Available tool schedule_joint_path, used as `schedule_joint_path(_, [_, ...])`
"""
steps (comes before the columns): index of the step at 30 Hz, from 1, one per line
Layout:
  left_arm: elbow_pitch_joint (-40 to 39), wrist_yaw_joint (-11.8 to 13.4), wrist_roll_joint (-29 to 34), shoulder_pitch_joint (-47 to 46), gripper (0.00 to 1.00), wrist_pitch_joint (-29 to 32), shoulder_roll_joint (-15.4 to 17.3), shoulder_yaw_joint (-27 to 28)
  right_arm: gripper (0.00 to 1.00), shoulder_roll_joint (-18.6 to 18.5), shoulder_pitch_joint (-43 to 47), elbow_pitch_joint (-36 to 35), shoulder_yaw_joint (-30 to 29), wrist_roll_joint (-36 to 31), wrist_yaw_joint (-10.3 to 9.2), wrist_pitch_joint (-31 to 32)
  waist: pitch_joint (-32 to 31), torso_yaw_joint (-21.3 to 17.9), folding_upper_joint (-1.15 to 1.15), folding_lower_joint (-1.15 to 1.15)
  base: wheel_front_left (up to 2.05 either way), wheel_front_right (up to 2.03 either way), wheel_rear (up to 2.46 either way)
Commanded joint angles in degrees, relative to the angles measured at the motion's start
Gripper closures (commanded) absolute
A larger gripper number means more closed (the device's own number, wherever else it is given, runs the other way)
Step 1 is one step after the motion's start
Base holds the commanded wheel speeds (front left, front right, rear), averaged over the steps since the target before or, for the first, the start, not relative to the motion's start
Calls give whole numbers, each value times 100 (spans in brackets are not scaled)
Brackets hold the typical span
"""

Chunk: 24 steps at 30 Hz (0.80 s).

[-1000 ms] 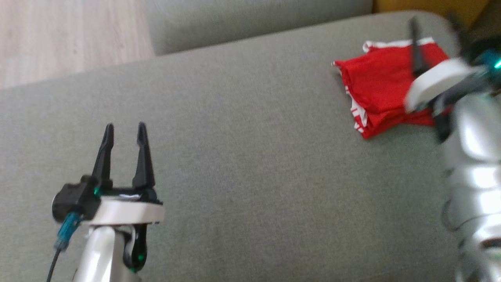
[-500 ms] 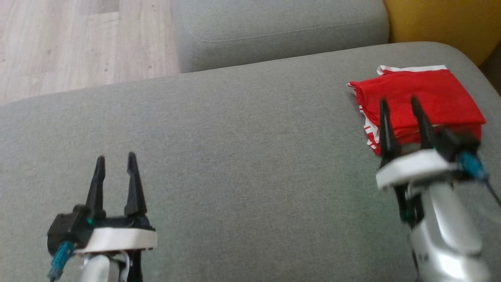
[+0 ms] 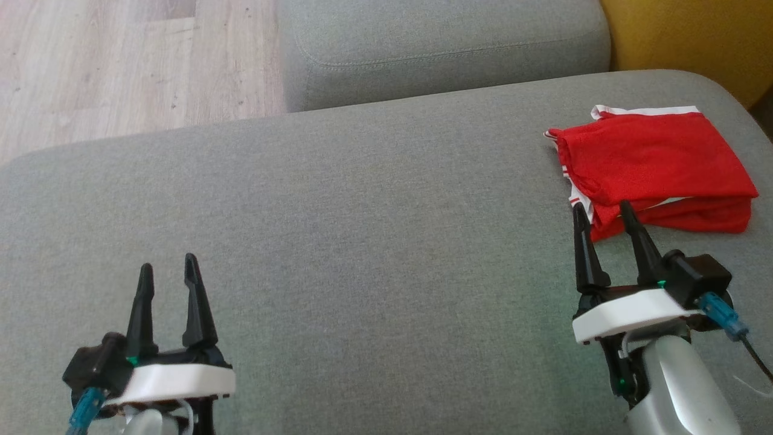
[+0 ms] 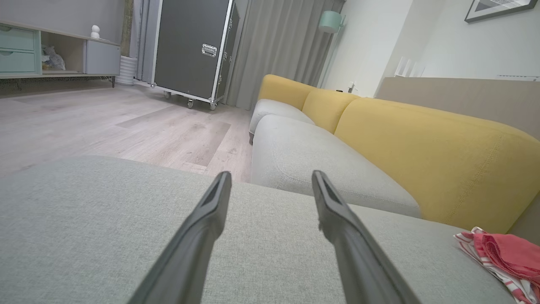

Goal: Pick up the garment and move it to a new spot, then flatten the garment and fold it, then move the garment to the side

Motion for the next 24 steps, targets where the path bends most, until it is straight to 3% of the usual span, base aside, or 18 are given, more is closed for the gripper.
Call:
schedule_joint_path(1, [-175, -19, -76, -139, 0, -29, 47, 202, 0, 19, -149, -212, 148, 33, -5, -62, -1, 0, 0, 0, 0, 0, 0])
schedule_joint_path(22, [50, -112, -513, -141, 0, -29, 47, 243, 0, 19, -173, -111, 255, 226, -5, -62, -23, -31, 0, 0, 0, 0, 0])
schedule_joint_path(23, [219, -99, -516, 5, 100, 1, -2, 23, 100, 1, 10, 70, 114, 193, 0, 1, -22, -31, 0, 0, 0, 0, 0])
schedule_joint_path(24, [303, -99, -516, 15, 100, 4, -4, 13, 100, 1, 36, 135, 118, 194, 0, 5, -22, -31, 0, 0, 0, 0, 0])
